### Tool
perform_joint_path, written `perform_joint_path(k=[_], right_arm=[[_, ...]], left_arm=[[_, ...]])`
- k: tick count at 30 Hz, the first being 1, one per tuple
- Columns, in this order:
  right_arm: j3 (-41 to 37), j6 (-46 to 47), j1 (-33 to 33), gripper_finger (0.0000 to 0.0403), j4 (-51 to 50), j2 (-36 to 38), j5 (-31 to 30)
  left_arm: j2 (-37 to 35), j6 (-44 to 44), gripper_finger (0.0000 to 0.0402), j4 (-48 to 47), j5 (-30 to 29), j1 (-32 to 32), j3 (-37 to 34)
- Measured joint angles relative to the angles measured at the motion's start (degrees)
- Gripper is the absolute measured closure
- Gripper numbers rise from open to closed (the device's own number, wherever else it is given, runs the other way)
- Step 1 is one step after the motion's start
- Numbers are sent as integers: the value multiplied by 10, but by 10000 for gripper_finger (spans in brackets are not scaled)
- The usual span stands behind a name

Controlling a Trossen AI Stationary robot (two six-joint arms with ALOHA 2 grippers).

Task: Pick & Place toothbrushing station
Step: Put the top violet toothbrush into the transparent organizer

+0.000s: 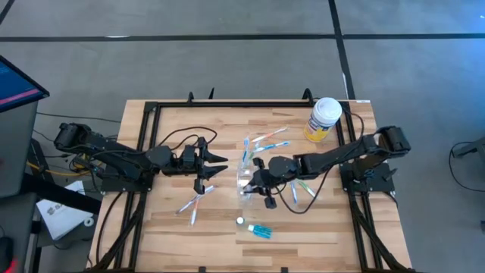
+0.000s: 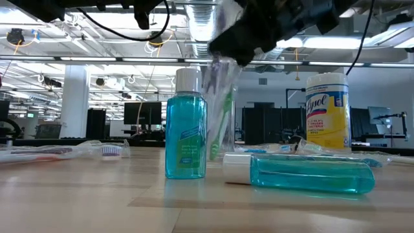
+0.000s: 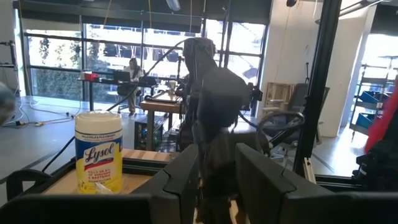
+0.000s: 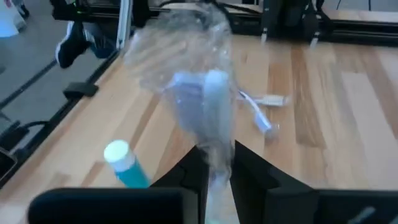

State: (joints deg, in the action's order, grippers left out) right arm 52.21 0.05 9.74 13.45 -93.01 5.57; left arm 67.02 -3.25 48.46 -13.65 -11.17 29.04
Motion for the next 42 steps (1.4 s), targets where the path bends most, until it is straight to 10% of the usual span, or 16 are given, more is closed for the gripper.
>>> perform_joint_path(k=[11,42], right_arm=[[-2,0,-4,381,-11,-10,6],[-2,16,-5,194,-42,13,7]], left_arm=[[0,0,300,0,0,0,0],[0,0,300,-1,0,0,0]])
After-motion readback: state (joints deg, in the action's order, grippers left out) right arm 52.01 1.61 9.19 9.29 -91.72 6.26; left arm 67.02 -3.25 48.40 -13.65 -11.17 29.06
